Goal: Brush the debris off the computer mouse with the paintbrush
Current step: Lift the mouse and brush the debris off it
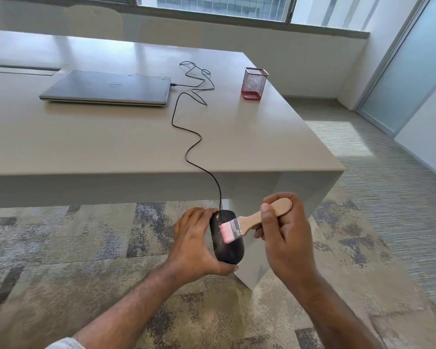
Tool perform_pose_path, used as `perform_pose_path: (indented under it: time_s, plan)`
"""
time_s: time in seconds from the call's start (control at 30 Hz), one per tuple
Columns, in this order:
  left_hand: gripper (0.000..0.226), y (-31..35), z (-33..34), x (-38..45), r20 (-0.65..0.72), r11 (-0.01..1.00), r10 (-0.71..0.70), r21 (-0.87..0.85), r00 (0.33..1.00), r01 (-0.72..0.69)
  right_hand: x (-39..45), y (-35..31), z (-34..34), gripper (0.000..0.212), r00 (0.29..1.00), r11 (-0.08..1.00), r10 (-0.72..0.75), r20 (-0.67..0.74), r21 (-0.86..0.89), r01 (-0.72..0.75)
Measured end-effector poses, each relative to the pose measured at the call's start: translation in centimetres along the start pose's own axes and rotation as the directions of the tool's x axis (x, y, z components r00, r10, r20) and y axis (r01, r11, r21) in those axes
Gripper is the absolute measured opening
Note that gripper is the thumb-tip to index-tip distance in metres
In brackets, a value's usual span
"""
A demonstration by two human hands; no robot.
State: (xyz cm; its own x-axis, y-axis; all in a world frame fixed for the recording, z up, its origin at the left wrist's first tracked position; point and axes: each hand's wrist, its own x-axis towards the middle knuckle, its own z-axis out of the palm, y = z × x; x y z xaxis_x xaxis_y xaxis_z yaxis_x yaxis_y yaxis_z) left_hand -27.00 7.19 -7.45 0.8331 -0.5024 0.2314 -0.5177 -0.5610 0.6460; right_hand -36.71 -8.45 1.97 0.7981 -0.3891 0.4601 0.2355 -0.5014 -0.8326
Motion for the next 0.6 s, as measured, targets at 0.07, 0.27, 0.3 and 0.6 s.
perform_pose_path:
  time_s: [0.07, 0.27, 0.3, 0.6]
  plan:
    - [0.120, 0.1, 0.1, 0.0, 0.001, 1.000, 0.001, -0.005, 1.000, -0.001, -0.4, 0.0, 0.4, 0.004, 0.999, 0.996, -0.042, 0.028, -0.082, 0.044]
    - [0.119, 0.4, 0.1, -0.1, 0.021, 1.000, -0.009, -0.023, 1.000, 0.010, -1.9, -0.6, 1.8, 0.008, 0.981, 0.981, -0.098, 0.167, -0.150, 0.123]
    - [0.119, 0.5, 0.1, -0.1, 0.020, 1.000, -0.010, -0.025, 1.000, 0.011, -1.8, -0.6, 1.8, 0.007, 0.983, 0.981, -0.100, 0.151, -0.148, 0.123]
    - [0.121, 1.2, -0.2, -0.3, 0.032, 0.998, -0.028, -0.061, 0.999, 0.030, -2.1, -0.5, 2.1, 0.004, 0.989, 0.983, -0.032, 0.145, -0.176, 0.058]
